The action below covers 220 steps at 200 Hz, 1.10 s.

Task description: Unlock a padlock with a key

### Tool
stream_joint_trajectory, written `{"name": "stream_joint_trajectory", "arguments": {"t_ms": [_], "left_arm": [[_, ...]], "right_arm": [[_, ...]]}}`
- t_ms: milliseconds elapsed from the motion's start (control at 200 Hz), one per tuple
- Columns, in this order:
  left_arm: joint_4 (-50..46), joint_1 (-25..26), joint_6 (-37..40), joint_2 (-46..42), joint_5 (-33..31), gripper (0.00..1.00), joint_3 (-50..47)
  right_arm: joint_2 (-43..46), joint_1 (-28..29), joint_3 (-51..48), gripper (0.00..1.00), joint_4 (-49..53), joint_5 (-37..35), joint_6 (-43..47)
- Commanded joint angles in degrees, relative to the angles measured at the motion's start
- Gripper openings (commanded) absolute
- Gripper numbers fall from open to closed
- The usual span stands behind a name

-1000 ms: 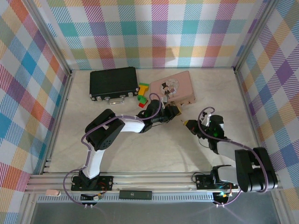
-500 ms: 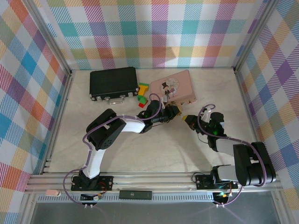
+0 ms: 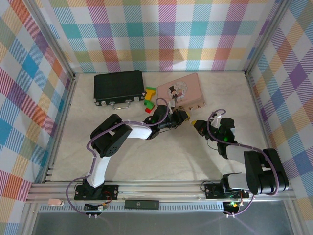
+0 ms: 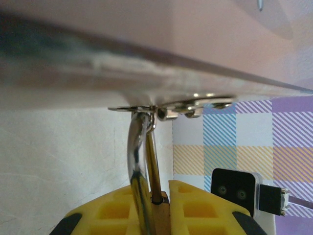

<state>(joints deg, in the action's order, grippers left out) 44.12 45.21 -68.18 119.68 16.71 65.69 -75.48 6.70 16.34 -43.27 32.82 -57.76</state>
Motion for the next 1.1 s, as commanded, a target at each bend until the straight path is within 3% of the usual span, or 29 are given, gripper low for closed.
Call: {"name": "stream_joint_trajectory", "arguments": {"t_ms": [0,430,1095], "left_arm": [[6.31,-0.21,-0.94,0.02,-0.36,0.00,0.77],[6.68,0.22,-0.90,-0.25,-1.41,0.00,0.58],[6.68,0.40,-1.16,-0.06,-1.24,0.00,0.89]], "right_arm": [[2.12,-0.28,-0.38,0.00,-0.41,-0.25,-0.14],[3.76,-0.28,0.10,0.00,6.04,-1.87,0.80],[0.00,0.07,1.06,0.00,-1.88,-0.85,-2.05]]}}
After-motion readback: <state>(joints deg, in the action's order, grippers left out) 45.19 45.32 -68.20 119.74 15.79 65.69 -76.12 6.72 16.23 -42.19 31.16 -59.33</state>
